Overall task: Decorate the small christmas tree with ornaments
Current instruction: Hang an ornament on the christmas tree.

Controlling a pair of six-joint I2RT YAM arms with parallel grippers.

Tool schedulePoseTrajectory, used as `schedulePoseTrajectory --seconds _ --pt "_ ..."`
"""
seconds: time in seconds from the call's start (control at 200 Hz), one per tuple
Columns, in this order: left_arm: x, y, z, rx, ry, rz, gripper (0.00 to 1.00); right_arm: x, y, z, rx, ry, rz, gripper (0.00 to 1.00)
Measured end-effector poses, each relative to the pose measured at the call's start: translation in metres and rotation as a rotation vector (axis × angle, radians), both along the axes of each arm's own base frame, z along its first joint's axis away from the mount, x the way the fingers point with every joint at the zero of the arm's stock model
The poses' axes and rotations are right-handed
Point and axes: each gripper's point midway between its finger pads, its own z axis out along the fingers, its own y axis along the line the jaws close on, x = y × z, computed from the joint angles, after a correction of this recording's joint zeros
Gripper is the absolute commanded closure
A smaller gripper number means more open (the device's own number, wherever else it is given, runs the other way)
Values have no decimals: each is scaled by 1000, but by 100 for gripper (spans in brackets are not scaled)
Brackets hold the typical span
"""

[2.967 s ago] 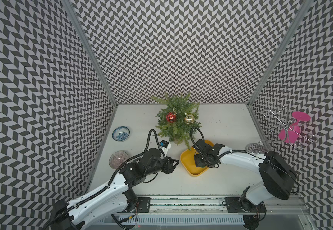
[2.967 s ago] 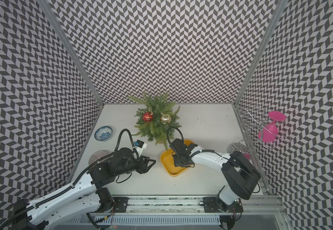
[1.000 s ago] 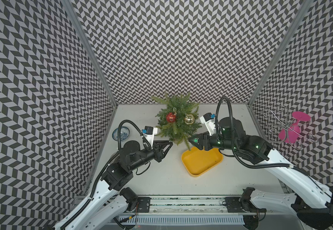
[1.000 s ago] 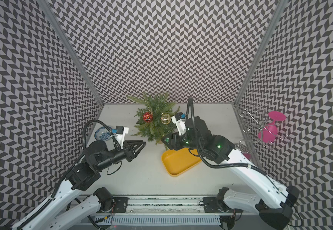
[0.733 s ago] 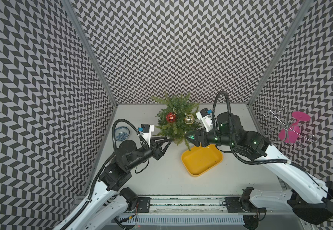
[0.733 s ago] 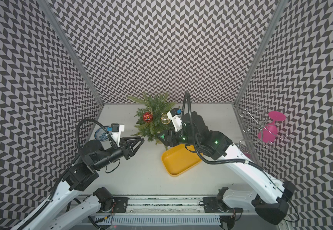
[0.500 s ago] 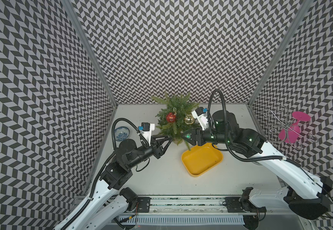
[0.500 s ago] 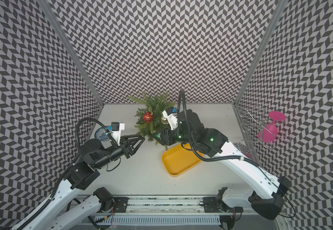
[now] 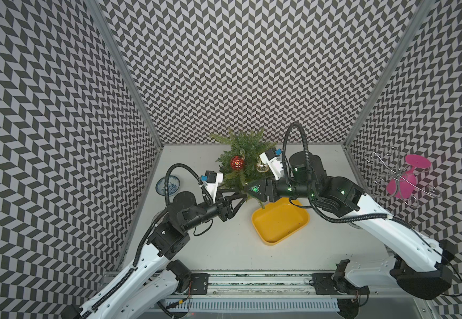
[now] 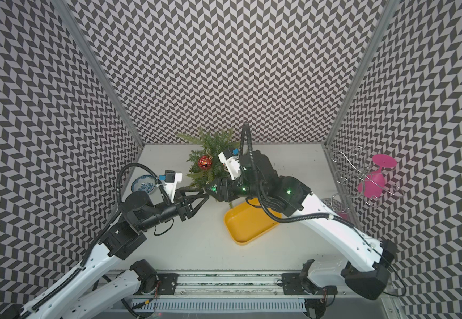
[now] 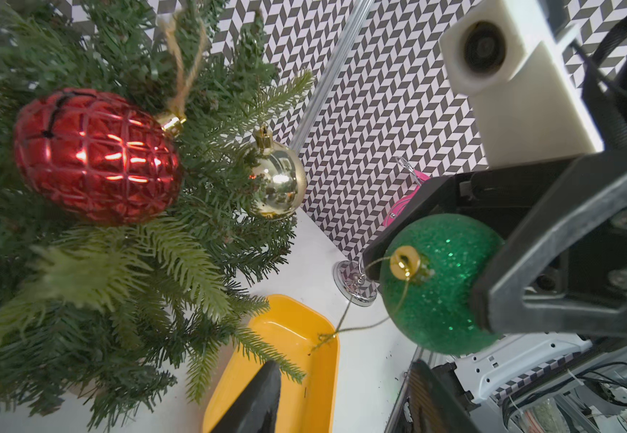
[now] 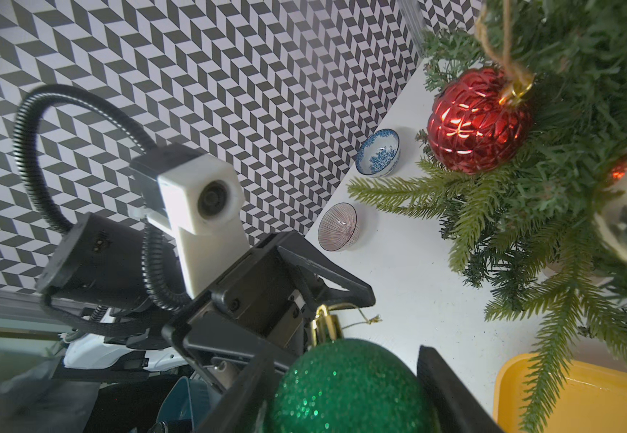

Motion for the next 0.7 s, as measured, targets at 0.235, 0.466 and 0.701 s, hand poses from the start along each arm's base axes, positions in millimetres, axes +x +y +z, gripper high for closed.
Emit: schedulePoseTrajectory --seconds 0.235,0.466,0.701 --pt "2 -2 -1 6 -12 6 47 -1 5 2 10 4 6 41" --pt "9 -3 -7 29 -16 21 70 -1 10 0 10 14 11 42" --pt "11 -2 -8 46 -34 34 99 0 11 1 14 12 11 42"
